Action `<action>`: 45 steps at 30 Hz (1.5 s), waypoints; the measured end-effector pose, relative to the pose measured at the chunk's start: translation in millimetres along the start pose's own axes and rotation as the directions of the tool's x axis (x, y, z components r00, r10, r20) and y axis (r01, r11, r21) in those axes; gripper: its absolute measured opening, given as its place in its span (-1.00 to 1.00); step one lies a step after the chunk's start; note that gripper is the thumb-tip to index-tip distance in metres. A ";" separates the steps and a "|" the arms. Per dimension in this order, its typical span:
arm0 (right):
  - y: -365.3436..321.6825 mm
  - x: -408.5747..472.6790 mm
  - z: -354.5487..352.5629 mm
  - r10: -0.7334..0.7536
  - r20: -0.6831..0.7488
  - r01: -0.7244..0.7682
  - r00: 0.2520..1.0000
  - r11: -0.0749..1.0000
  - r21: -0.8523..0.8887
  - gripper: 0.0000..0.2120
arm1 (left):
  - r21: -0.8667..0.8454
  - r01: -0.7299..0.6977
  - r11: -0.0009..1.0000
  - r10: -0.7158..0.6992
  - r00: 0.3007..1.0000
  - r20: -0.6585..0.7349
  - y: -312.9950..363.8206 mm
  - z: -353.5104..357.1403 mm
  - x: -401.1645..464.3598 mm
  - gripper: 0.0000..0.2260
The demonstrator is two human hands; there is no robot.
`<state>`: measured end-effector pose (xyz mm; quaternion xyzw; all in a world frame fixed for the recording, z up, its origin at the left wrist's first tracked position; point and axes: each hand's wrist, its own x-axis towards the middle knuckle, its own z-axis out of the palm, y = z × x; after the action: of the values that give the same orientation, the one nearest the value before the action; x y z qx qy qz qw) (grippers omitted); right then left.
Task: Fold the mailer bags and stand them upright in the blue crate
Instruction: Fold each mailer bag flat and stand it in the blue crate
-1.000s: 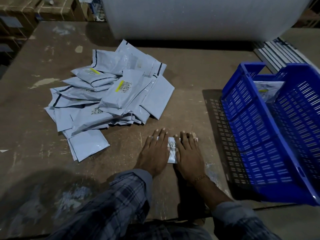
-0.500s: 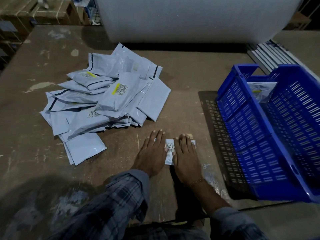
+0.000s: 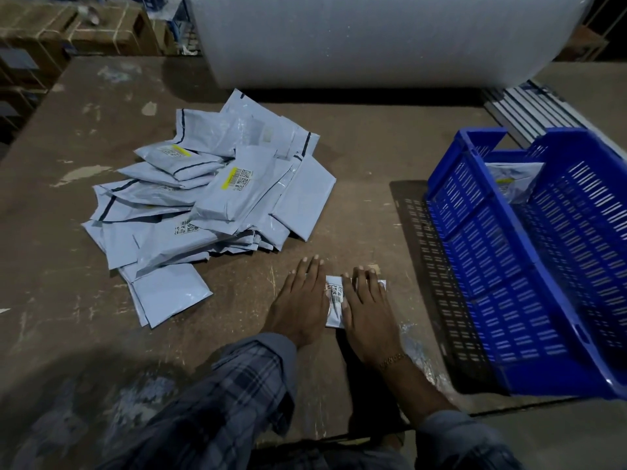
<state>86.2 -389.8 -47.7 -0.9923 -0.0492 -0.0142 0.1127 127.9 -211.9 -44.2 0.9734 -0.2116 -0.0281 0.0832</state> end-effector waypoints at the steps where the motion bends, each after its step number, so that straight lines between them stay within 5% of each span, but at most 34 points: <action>1: -0.6 -3.2 -0.4 0.006 -0.007 -0.006 1.000 1.000 0.030 -0.46 | -0.026 0.032 0.999 -0.032 0.999 0.001 1.7 -1.7 2.8 -0.40; 6: -0.9 13.9 -7.9 0.157 -0.034 -0.154 0.987 0.984 0.091 -0.42 | -0.065 0.194 0.979 -0.196 0.980 -0.025 1.1 0.0 18.2 -0.34; 9: -1.6 30.7 -4.8 0.237 -0.035 -0.238 0.971 0.971 -0.024 -0.40 | -0.022 0.158 0.987 -0.159 0.986 -0.055 -0.8 6.9 20.9 -0.37; 17: 3.5 40.6 5.9 0.167 -0.028 -0.169 0.986 0.977 -0.127 -0.37 | 0.042 -0.016 0.999 0.019 0.997 -0.070 7.5 8.1 14.8 -0.40; 26: -0.2 26.9 6.2 0.122 -0.035 -0.125 0.992 0.987 -0.104 -0.39 | -0.007 0.057 0.998 -0.057 0.995 -0.084 5.6 11.5 29.7 -0.41; 45: 5.5 35.4 -0.1 0.132 0.003 -0.132 0.991 0.990 -0.052 -0.40 | 0.000 -0.025 1.000 0.025 0.999 -0.040 11.3 5.0 11.5 -0.40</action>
<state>122.0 -391.7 -47.4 -0.9960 0.0168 -0.0049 0.0875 133.3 -227.6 -47.4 0.9711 -0.2218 -0.0074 0.0879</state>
